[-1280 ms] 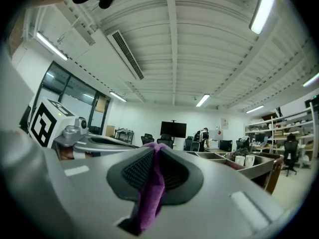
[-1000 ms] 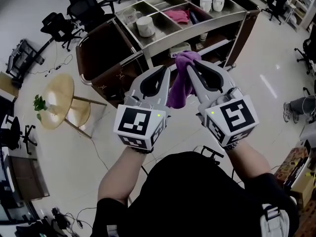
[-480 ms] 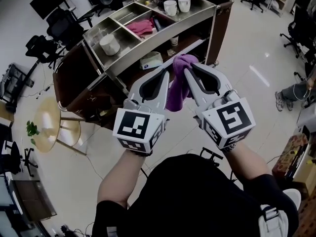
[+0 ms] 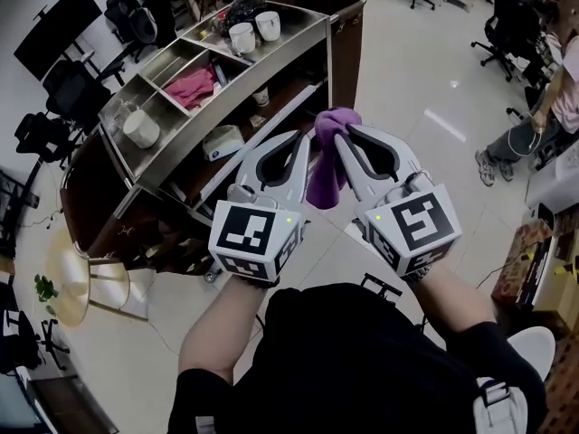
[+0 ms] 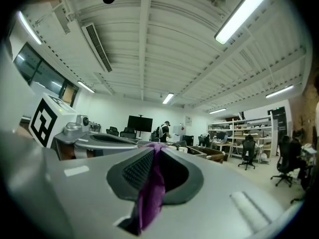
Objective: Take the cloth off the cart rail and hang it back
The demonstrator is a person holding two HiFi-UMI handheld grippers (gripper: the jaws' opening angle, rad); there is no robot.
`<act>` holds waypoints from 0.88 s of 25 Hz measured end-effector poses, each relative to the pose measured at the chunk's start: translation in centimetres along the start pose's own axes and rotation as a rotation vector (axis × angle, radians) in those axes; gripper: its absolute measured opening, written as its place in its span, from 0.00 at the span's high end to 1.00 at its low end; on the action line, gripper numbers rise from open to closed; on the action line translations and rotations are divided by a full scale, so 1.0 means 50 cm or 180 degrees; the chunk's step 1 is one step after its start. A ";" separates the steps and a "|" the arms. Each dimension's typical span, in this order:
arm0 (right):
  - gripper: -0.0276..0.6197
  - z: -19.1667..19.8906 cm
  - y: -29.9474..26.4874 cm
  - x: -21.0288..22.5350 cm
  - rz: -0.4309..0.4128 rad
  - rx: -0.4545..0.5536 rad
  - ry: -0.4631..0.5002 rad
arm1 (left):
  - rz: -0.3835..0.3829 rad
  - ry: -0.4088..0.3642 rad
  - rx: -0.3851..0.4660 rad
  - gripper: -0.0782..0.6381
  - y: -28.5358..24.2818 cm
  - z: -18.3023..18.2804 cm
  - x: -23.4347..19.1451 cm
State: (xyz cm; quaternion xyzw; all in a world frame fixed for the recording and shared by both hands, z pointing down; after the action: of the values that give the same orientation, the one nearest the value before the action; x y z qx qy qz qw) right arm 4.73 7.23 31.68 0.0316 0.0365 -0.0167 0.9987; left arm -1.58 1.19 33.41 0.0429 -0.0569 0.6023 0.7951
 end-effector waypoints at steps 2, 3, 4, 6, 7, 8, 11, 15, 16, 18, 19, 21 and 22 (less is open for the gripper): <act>0.90 0.006 0.006 0.039 0.0104 -0.0018 -0.0045 | 0.0106 -0.0003 -0.0019 0.91 -0.040 0.003 0.013; 0.90 0.007 0.008 0.056 0.0148 -0.0023 -0.0072 | 0.0152 -0.0002 -0.0027 0.91 -0.058 0.004 0.018; 0.90 0.007 0.009 0.072 0.0191 -0.0025 -0.0088 | 0.0192 0.0004 -0.0032 0.91 -0.075 0.005 0.020; 0.90 0.013 0.010 0.103 0.0289 -0.0034 -0.0080 | 0.0263 0.0018 -0.0036 0.91 -0.105 0.007 0.022; 0.90 0.016 0.010 0.118 0.0341 -0.0046 -0.0084 | 0.0298 0.0022 -0.0034 0.91 -0.121 0.009 0.023; 0.90 0.019 0.010 0.133 0.0397 -0.0067 -0.0098 | 0.0333 0.0026 -0.0030 0.91 -0.136 0.010 0.023; 0.90 0.028 0.005 0.175 0.0514 -0.0080 -0.0117 | 0.0424 0.0023 -0.0016 0.91 -0.181 0.015 0.024; 0.90 0.035 -0.008 0.228 0.0646 -0.0128 -0.0120 | 0.0528 0.0026 -0.0007 0.91 -0.243 0.020 0.020; 0.90 0.035 -0.014 0.241 0.0650 -0.0095 -0.0118 | 0.0550 0.0025 -0.0007 0.91 -0.258 0.019 0.017; 0.90 0.031 -0.027 0.274 0.0702 -0.0070 -0.0128 | 0.0585 0.0015 0.0000 0.91 -0.293 0.013 0.011; 0.90 0.029 -0.035 0.293 0.0743 -0.0078 -0.0134 | 0.0596 0.0007 0.0005 0.91 -0.313 0.008 0.006; 0.90 0.029 -0.057 0.331 0.0768 -0.0067 -0.0138 | 0.0609 0.0001 0.0009 0.91 -0.356 0.001 -0.008; 0.90 0.029 -0.069 0.349 0.0764 -0.0056 -0.0137 | 0.0616 0.0002 0.0008 0.91 -0.377 -0.002 -0.017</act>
State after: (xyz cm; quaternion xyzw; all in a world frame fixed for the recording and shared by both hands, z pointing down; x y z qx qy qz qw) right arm 22.10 3.13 31.59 0.0267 0.0111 0.1026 0.9943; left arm 16.34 -4.71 33.21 0.0380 -0.0597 0.6764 0.7331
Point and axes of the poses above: the fingertips, and each gripper's own axes: y backward along the fingers, x to its right, z out of its underside, the point moved 4 cm from there along y, backward along the fingers, and after that the axes turned 4 degrees about -x, right-handed, at the moved point
